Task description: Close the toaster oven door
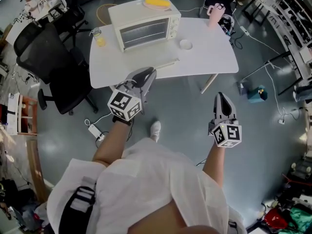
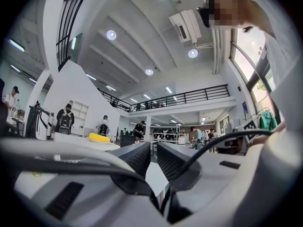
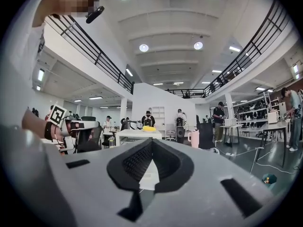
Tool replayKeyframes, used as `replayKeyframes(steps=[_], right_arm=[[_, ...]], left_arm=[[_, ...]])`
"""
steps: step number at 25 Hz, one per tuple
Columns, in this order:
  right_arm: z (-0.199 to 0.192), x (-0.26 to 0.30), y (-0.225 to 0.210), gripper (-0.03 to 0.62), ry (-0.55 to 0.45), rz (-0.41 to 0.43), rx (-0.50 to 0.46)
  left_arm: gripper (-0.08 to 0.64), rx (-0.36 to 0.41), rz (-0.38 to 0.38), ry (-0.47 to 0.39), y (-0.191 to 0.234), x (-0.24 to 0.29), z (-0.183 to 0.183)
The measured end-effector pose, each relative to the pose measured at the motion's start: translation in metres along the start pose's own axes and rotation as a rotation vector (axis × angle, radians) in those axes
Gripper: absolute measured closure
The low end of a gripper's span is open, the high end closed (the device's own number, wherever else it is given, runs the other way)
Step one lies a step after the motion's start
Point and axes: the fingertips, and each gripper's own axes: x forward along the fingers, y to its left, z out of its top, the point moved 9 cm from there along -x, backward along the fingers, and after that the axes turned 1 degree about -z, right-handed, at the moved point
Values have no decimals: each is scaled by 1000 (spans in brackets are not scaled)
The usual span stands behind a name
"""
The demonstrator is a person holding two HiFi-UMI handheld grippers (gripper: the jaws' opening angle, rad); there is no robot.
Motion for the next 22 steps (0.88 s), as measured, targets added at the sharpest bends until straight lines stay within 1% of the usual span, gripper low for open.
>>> replayKeyframes(steps=[7, 11, 17, 22], right_arm=[[6, 82, -24, 588, -10, 67, 4], [13, 129, -27, 588, -24, 109, -3], [15, 200, -20, 588, -45, 188, -19], [16, 240, -10, 588, -42, 271, -40]], left_arm=[[518, 26, 70, -15, 53, 41, 7], [518, 37, 112, -29, 87, 53, 14], [518, 60, 189, -47, 130, 55, 20], [518, 86, 236, -40, 148, 49, 22]])
